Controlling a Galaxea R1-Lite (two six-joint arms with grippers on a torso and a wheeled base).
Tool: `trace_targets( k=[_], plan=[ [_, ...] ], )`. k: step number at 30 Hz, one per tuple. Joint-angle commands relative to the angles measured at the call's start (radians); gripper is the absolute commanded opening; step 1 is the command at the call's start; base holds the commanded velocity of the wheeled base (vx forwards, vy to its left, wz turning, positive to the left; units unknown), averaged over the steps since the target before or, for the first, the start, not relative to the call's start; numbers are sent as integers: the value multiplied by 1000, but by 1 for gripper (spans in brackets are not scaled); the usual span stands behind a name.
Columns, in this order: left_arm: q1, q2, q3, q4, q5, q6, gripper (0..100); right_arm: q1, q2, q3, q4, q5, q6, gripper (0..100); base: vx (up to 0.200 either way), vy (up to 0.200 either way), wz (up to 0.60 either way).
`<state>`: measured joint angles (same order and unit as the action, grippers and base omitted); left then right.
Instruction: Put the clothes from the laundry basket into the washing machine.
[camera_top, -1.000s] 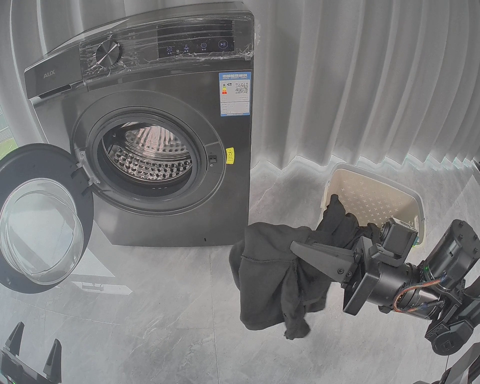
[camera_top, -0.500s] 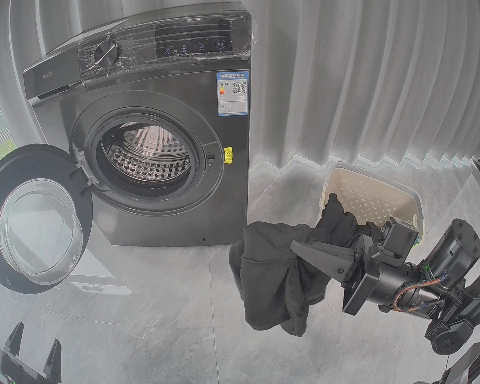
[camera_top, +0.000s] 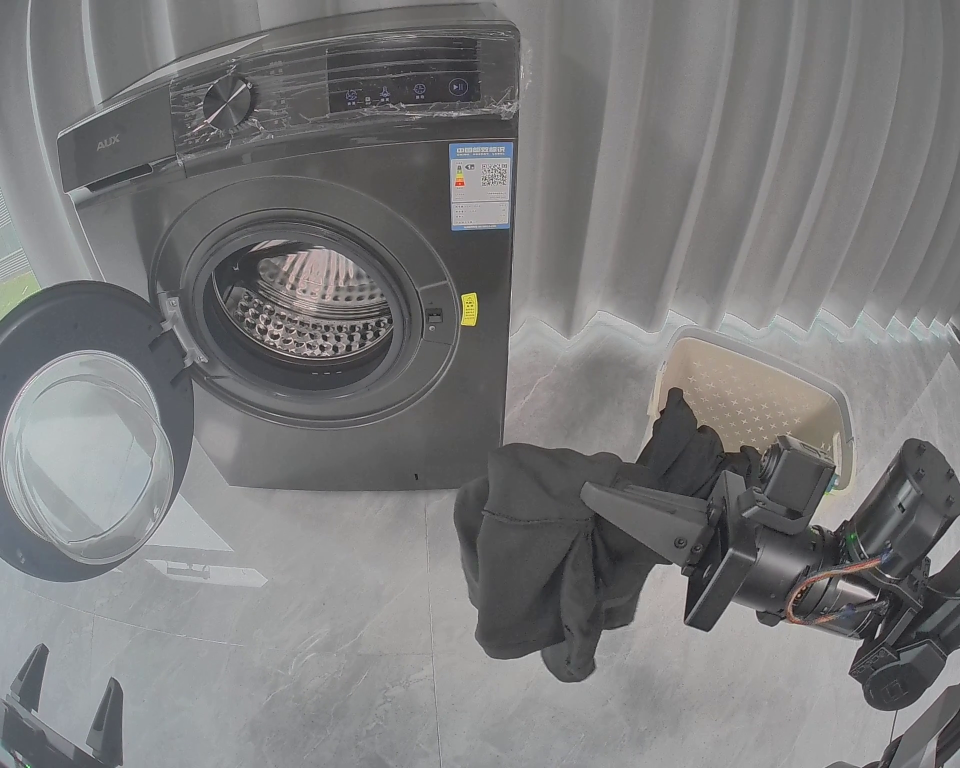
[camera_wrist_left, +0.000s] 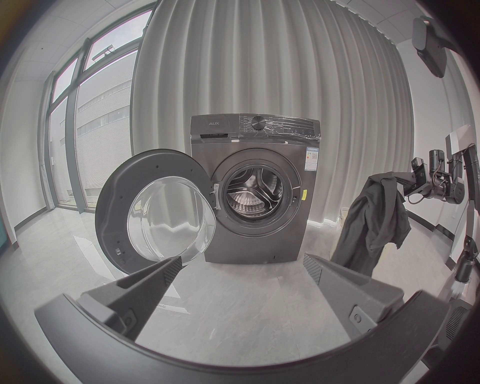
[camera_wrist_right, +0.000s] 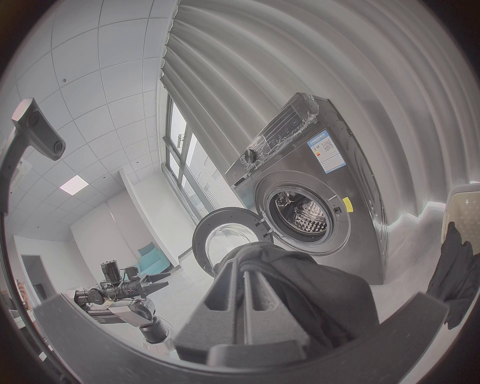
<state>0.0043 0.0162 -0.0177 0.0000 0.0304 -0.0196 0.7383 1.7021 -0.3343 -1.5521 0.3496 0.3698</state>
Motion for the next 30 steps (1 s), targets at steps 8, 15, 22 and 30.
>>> trace_targets(
  k=[8, 15, 22, 30],
  plan=[
    [0, -10, 16, 0, 0, 0, 100, -2, 7, -2, 0, 0, -3, 0, 0, 0, 375],
    [0, -10, 16, 0, 0, 0, 100, -4, 8, -3, -2, 0, -3, 0, 0, 0, 0],
    [0, -10, 16, 0, 0, -2, 100, -2, 11, 8, 0, -3, -3, 0, 0, 0, 0],
    [0, -12, 16, -2, -3, 10, 100, -11, 25, -40, 6, -44, -29, 0, 0, 0, 0]
  ],
)
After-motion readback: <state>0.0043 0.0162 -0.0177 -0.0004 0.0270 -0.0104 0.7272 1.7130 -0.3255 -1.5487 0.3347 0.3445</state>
